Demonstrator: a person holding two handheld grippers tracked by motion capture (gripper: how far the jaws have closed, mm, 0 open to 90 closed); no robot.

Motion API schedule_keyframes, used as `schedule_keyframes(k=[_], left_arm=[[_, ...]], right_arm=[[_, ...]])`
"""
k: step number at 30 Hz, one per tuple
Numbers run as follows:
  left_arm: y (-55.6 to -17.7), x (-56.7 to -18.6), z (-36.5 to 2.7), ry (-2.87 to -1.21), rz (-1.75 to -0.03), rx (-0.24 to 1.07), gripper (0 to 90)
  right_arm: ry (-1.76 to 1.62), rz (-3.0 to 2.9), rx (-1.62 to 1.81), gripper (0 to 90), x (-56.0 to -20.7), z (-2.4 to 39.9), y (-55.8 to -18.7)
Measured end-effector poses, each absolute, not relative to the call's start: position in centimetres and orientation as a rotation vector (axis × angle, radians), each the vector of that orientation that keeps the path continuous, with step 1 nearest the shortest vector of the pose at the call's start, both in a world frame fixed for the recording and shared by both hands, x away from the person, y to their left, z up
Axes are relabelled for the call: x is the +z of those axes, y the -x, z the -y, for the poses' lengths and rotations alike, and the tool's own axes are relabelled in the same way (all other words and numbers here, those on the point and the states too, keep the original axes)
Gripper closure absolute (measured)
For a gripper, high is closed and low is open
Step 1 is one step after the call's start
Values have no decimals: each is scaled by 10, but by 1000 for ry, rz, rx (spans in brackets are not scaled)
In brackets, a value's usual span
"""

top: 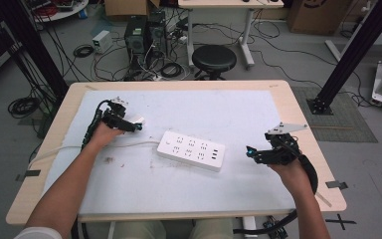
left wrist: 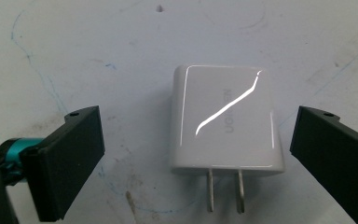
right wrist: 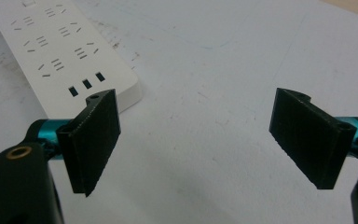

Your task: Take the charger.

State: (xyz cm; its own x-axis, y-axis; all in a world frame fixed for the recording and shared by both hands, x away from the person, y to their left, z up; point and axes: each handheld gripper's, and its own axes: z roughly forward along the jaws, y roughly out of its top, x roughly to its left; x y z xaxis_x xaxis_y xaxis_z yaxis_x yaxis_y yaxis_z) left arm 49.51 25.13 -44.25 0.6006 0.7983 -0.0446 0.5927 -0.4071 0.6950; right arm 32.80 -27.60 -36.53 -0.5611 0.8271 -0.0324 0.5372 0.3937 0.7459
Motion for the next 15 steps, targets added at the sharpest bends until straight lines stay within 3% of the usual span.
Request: schedule_keyframes(k=[1, 3, 15], left_arm=[[-495, -443, -251, -2139, -1096, 385, 106], [-495, -444, -251, -2141, -1092, 377, 169], [-495, -445, -247, -2163, -1086, 411, 180]], right_arm=[[-1180, -2256, 984, 166, -365, 276, -328], [-1181, -2257, 982, 165, -366, 276, -328], [-1186, -2253, 979, 165, -367, 276, -329]])
